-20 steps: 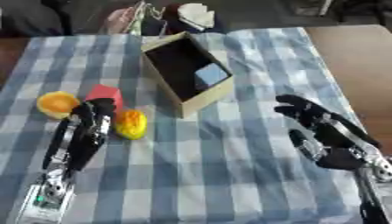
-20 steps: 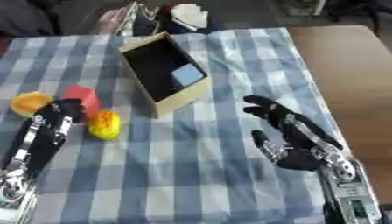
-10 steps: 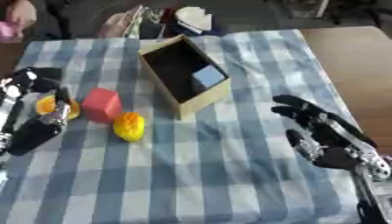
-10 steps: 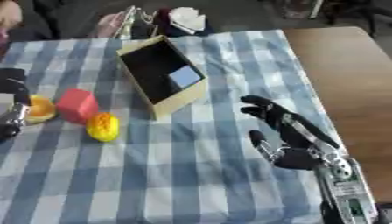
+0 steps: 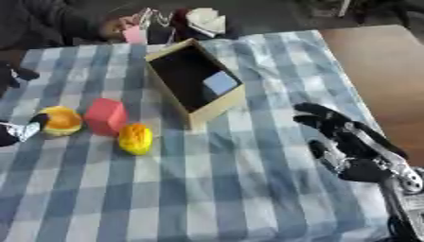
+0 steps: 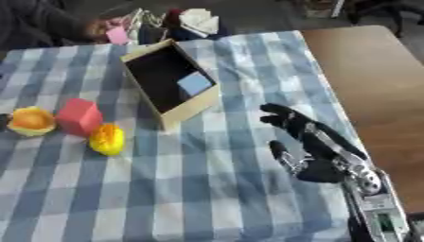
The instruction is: Pick up objects on the table and place them in the box.
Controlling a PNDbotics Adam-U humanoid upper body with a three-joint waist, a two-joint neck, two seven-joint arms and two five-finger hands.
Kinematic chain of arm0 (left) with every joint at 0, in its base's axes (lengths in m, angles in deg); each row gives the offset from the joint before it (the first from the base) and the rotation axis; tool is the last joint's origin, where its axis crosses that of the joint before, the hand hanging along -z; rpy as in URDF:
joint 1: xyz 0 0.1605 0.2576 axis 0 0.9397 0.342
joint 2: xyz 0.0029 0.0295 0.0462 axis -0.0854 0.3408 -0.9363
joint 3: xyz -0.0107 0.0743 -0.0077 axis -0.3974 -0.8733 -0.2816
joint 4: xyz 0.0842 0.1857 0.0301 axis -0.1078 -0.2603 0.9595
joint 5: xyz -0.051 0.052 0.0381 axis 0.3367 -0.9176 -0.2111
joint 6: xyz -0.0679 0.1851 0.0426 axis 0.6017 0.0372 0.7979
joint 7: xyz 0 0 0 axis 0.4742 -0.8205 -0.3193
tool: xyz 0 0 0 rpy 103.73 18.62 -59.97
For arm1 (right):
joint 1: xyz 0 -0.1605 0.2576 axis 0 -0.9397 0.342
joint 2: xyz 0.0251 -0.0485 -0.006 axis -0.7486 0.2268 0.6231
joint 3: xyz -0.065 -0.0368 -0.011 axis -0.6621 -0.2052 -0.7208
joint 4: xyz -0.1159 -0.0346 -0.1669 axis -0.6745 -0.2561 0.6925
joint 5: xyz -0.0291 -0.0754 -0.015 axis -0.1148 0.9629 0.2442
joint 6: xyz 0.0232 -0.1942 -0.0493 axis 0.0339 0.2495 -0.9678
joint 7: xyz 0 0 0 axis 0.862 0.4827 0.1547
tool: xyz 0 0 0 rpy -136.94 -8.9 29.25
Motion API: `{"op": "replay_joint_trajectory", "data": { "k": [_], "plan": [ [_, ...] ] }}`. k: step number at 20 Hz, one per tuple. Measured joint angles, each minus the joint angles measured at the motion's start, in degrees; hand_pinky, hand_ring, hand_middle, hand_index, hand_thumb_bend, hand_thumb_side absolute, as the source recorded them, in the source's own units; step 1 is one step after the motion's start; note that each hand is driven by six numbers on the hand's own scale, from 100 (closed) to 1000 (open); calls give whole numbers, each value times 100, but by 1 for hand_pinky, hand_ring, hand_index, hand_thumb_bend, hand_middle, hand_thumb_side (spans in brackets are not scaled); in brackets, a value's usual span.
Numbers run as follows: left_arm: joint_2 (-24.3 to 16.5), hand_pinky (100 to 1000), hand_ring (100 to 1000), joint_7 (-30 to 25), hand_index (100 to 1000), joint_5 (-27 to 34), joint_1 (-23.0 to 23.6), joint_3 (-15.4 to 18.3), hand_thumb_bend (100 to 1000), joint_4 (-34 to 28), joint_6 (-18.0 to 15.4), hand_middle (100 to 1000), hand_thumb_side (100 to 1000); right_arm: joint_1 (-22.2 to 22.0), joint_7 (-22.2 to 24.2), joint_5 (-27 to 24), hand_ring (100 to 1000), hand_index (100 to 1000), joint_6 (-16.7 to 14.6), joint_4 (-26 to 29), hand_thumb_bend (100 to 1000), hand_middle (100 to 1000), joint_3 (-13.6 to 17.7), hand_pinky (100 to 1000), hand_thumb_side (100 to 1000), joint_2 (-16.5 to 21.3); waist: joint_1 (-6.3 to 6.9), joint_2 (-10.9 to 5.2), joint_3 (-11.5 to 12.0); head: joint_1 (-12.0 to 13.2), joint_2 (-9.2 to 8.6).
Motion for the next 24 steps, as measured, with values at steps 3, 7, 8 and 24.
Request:
{"op": "replay_joint_trajectory", "data": {
  "k": [3,7,8,24],
  "plan": [
    [1,756,726,-178,847,-246,-452,-188,387,738,-150,741,308,-1,10,0,933,1000,5,-1,100,965,-13,1000,353,2,5,0,-20,0,0],
    [199,754,727,-213,847,-617,-978,-428,416,1574,-367,738,310,-3,16,0,933,1000,7,-2,100,965,-32,1000,349,2,5,0,-51,2,0],
    [273,754,730,-213,849,-723,-1104,-484,430,1759,-421,740,312,-3,17,0,933,1000,7,-2,100,965,-33,1000,348,2,5,0,-55,4,0],
    [1183,730,686,-361,833,-1919,-1931,-913,445,3316,-1008,704,320,-10,50,-5,933,1000,18,-4,100,965,-65,1000,349,1,5,0,-156,30,0]
  ]
}}
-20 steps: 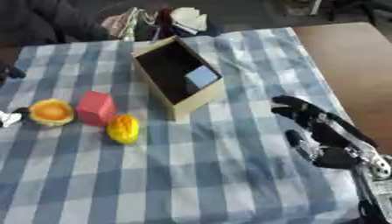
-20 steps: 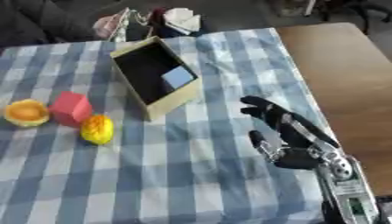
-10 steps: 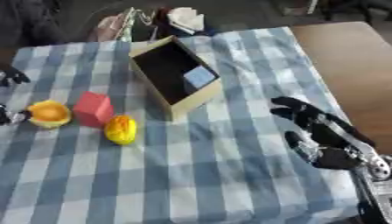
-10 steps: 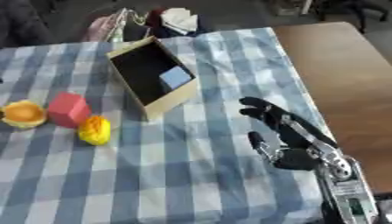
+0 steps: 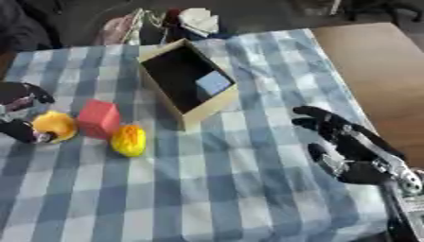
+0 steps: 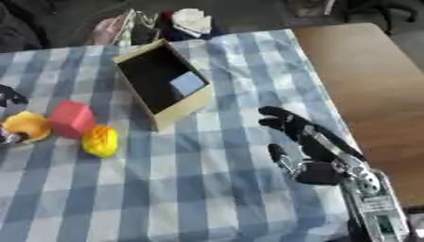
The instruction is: Pick up objects on the table and place them in the box.
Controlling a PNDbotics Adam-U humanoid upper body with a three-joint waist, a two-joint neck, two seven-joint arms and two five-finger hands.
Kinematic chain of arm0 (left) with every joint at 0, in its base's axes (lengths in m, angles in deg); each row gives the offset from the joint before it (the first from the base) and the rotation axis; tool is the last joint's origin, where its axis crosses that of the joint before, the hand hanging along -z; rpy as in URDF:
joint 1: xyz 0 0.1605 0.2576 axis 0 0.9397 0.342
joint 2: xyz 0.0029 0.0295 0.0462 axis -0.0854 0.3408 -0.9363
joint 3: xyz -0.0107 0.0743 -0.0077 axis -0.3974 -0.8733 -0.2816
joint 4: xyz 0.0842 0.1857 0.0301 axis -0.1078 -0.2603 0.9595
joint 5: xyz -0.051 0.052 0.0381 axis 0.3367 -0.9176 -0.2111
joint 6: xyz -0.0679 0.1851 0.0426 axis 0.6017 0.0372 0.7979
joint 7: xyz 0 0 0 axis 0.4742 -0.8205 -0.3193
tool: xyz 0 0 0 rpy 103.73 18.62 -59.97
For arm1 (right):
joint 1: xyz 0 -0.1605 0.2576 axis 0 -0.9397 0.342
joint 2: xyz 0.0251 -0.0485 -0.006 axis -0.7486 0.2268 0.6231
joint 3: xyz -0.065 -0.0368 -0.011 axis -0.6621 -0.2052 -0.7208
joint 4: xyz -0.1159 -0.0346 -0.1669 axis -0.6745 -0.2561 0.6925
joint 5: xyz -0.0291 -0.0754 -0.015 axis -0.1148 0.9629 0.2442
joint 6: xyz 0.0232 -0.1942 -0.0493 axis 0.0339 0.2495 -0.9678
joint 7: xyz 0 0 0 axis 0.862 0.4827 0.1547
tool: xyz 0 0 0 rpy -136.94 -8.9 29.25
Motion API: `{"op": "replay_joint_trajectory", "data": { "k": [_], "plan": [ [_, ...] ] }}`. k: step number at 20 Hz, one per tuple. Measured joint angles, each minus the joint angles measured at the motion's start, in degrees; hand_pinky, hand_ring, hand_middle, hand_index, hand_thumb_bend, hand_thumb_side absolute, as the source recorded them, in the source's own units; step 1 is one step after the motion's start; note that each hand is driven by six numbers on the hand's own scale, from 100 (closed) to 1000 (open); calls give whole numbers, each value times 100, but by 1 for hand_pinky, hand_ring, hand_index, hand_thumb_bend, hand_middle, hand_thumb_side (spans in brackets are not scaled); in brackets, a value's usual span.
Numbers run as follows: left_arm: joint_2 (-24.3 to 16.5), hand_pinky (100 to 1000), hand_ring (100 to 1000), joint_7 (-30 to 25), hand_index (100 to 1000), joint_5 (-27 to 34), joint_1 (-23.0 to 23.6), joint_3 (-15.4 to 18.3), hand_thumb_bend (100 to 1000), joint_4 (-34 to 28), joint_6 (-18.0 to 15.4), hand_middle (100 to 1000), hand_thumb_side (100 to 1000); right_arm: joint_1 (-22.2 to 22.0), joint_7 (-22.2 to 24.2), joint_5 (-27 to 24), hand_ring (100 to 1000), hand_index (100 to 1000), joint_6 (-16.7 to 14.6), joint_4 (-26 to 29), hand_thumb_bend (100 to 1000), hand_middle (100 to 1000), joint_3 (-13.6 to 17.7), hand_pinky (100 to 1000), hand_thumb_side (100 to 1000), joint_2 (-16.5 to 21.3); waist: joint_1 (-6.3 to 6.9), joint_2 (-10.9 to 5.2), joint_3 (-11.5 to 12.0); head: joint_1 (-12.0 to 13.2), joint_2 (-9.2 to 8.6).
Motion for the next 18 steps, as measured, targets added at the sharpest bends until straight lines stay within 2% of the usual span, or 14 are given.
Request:
{"op": "replay_joint_trajectory", "data": {
  "k": [3,6,9,10,13,18],
  "plan": [
    [57,638,533,-63,719,-28,-4,-7,391,48,-51,539,188,14,0,0,933,1000,0,0,100,964,0,1000,347,-1,0,0,-4,2,0],
    [68,555,446,-59,623,47,8,2,354,-13,-67,438,145,14,0,0,933,1000,0,0,100,965,0,1000,348,-1,0,0,-4,1,0],
    [51,555,446,-56,623,231,65,26,354,-217,-61,438,145,14,0,0,933,1000,0,0,100,965,0,1000,348,-1,0,0,-4,-1,0],
    [28,534,409,-63,575,277,78,28,332,-283,-54,397,145,14,0,0,933,1000,0,0,100,964,0,1000,349,-1,0,0,-4,-2,0],
    [-100,535,410,-26,577,426,48,27,320,-522,-92,398,144,14,0,0,933,1000,0,0,100,964,0,1000,349,-1,0,0,-6,-11,0],
    [-387,540,419,45,583,828,-258,110,312,-1205,-279,401,137,13,0,0,933,1000,1,-3,100,964,-1,1000,349,-1,0,0,-8,-32,0]
  ]
}}
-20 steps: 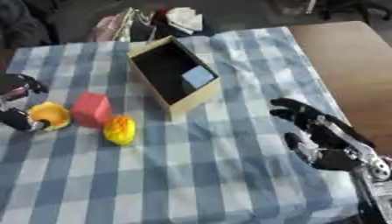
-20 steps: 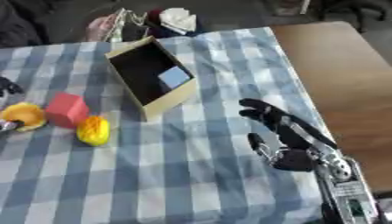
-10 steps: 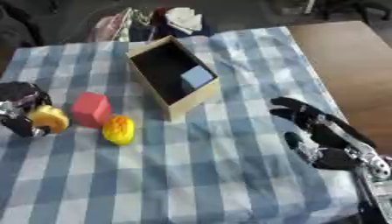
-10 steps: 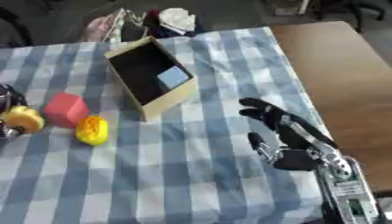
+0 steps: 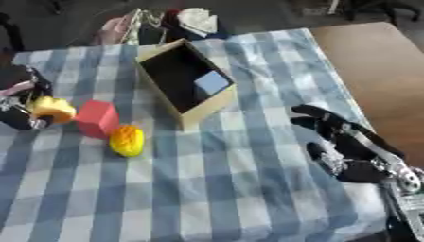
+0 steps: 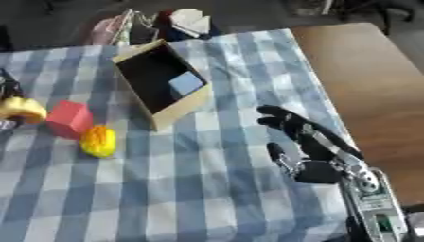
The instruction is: Pick up objects on the table and place them in the box.
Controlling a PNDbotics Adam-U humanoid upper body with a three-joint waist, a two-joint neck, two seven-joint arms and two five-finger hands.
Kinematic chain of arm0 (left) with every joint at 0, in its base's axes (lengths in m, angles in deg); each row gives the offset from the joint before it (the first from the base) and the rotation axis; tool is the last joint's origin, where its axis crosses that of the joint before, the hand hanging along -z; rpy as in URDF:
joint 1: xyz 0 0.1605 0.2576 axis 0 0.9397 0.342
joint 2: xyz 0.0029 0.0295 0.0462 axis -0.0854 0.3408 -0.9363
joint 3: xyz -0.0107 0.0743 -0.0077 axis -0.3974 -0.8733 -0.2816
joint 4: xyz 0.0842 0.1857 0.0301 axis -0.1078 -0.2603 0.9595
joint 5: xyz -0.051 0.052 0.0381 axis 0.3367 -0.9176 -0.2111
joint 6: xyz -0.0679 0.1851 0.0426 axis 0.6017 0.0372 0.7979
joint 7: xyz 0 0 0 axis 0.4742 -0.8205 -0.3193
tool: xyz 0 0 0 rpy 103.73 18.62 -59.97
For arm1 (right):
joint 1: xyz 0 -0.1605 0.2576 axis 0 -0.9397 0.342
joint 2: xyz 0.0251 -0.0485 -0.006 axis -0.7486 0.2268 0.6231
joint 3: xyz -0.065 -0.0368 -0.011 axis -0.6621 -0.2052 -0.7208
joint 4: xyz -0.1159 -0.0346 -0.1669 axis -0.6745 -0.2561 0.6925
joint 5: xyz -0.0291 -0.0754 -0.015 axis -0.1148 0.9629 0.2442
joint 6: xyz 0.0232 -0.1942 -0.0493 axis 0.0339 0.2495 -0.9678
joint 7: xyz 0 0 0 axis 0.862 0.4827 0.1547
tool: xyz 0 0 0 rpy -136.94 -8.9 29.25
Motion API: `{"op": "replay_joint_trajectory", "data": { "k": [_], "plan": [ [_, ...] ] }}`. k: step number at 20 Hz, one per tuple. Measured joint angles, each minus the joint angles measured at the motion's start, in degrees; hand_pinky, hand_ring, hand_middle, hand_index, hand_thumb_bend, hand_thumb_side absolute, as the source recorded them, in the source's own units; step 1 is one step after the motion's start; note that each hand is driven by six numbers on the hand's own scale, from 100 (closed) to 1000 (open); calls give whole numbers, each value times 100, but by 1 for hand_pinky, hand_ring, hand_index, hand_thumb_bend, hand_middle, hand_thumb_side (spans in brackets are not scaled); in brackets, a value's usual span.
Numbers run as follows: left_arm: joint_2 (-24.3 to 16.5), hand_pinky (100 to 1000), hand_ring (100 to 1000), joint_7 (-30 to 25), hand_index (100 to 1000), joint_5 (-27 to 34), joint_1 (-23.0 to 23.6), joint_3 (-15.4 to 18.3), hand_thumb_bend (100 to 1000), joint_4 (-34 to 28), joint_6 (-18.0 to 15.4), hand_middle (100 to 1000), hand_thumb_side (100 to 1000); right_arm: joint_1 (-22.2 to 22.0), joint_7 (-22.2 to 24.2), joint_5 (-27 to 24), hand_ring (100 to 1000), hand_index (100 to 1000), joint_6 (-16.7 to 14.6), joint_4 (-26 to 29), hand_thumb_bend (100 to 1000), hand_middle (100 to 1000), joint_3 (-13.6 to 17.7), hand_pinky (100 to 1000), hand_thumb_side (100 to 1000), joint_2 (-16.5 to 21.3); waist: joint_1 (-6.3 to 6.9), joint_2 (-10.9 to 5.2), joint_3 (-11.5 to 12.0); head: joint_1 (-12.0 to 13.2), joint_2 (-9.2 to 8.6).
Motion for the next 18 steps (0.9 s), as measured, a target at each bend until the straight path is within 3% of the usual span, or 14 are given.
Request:
{"op": "replay_joint_trajectory", "data": {
  "k": [4,7,13,18],
  "plan": [
    [83,556,429,-133,593,116,-545,-19,320,-461,135,410,135,2,25,-5,933,1000,-2,-23,100,964,-37,1000,349,-2,0,0,-157,21,0],
    [370,590,457,-137,621,27,-983,-141,325,-473,254,438,139,21,61,-13,933,1000,-3,-27,100,964,-73,1000,349,-10,0,0,-291,69,0],
    [1128,637,505,210,663,-414,-1452,-390,313,144,467,482,155,152,175,-80,933,1000,-3,-28,100,963,-184,1000,354,-84,0,6,-617,255,0],
    [1759,679,562,647,711,-869,-1576,-562,320,802,518,538,166,186,248,-118,933,1000,12,-27,100,963,-242,1000,354,-120,0,7,-723,332,0]
  ]
}}
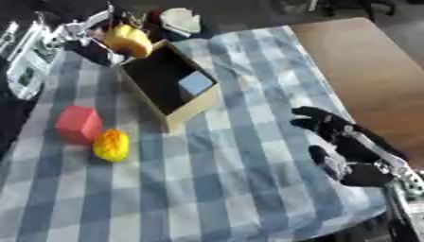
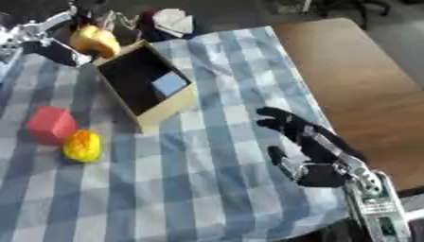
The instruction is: Pick up objects on the table and place them in the box.
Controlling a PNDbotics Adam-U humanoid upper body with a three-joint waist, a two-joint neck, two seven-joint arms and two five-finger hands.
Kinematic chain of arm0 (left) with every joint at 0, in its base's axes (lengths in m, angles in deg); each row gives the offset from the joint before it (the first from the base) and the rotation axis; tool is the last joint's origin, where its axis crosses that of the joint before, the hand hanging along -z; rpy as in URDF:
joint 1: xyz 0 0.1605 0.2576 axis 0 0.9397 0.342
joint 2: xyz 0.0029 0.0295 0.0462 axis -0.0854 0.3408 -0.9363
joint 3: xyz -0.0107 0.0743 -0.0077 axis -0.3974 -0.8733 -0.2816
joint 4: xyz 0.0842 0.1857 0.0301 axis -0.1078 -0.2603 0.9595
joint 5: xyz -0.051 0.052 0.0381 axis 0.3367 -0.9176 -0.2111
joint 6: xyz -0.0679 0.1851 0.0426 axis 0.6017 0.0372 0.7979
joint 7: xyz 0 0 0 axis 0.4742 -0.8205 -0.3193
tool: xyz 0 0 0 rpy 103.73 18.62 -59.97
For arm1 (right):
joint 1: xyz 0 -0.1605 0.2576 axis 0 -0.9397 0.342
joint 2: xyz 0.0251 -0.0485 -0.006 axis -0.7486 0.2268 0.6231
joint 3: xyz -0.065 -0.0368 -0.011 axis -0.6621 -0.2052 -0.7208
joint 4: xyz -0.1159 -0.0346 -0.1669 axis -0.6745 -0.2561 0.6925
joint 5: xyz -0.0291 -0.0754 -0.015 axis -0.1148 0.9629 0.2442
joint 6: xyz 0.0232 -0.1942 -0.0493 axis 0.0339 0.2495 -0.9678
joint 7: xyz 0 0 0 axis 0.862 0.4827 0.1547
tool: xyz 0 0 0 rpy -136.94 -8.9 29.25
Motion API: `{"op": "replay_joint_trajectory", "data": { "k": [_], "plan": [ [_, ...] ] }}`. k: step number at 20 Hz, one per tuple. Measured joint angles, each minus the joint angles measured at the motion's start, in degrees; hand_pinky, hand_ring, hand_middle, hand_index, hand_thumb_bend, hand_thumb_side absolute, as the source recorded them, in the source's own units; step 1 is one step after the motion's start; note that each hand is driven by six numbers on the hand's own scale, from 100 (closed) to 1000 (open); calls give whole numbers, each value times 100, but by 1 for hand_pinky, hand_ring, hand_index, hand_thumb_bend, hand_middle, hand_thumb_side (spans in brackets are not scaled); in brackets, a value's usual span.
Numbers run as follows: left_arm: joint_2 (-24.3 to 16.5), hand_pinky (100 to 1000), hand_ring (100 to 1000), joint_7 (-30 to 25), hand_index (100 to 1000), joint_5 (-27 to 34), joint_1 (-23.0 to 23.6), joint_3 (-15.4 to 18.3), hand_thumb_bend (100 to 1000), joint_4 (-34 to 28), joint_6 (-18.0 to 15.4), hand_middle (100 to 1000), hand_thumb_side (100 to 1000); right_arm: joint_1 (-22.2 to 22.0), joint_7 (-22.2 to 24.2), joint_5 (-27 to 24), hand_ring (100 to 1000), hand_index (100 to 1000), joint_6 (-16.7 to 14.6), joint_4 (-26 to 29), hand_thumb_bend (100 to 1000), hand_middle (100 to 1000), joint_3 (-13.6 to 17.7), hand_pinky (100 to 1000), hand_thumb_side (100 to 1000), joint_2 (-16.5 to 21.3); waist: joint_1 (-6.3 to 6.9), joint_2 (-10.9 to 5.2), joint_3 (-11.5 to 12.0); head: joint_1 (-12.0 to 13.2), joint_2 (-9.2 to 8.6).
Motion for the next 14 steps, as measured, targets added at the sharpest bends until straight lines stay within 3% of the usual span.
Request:
{"op": "replay_joint_trajectory", "data": {
  "k": [6,14],
  "plan": [
    [384,732,654,259,793,-425,-2,-118,355,472,-129,655,257,17,61,-33,933,1000,13,0,100,963,-40,1000,356,-40,0,1,-25,4,0],
    [386,769,731,211,842,-471,139,-161,408,516,-368,740,403,18,68,-37,932,1000,23,1,100,963,-39,1000,360,-41,0,1,-3,-30,0]
  ]
}}
